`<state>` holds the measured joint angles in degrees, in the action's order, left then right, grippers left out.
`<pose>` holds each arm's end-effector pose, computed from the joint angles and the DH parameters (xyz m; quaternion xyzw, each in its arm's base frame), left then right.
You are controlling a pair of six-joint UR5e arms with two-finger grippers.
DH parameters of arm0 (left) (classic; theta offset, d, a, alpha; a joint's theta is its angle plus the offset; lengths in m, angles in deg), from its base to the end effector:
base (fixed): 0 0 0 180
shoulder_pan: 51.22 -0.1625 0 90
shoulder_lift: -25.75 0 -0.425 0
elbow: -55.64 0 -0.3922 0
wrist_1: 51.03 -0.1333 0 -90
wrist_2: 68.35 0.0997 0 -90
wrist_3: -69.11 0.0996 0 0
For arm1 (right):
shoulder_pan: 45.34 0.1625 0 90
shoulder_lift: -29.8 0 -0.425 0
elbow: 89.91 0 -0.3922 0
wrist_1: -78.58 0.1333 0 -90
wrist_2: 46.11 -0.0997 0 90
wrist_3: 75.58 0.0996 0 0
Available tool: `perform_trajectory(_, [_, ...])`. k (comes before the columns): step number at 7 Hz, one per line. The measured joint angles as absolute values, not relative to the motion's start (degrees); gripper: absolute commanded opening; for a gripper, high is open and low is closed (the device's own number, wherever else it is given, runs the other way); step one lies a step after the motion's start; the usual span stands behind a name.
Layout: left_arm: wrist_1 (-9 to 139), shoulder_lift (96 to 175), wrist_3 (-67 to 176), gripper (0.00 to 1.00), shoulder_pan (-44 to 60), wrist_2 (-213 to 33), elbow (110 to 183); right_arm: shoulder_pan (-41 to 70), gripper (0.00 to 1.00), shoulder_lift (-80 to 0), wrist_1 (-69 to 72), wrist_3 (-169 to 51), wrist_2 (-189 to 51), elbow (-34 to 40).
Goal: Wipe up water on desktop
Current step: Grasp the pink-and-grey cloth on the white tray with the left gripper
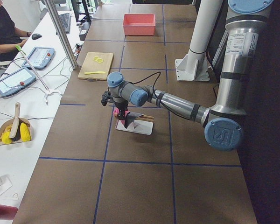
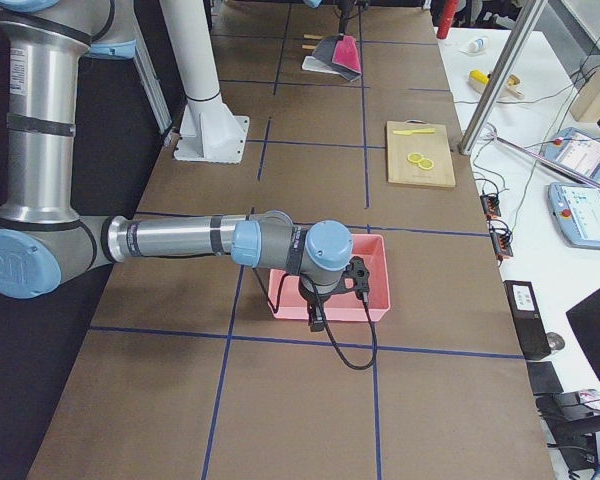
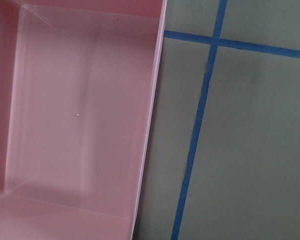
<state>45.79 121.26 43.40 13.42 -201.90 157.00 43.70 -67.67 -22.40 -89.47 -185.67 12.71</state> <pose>0.1713 -0.5124 0.4978 0.0155 0.4098 0.0734 0.9091 0.0503 -0.4289 0.6231 0.0013 -0.4211 -0.0960 0.9019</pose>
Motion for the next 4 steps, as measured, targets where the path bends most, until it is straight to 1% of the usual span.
perform_trajectory(1, [45.8,121.6,43.4,0.33,13.3,-201.9,156.9,43.7,1.00,-67.7,-22.4,-89.4,-185.7,12.6])
perform_trajectory(2, [45.8,121.7,43.4,0.25,13.3,-201.9,156.9,43.7,1.00,-67.7,-22.4,-89.4,-185.7,12.5])
perform_trajectory(3, [45.8,121.7,43.5,0.16,13.3,-201.9,156.9,43.6,1.00,-67.7,-22.4,-89.4,-185.8,12.5])
perform_trajectory(4, [45.8,121.6,43.6,0.10,13.3,-201.8,157.0,43.6,1.00,-67.7,-22.4,-89.5,-185.8,12.5])
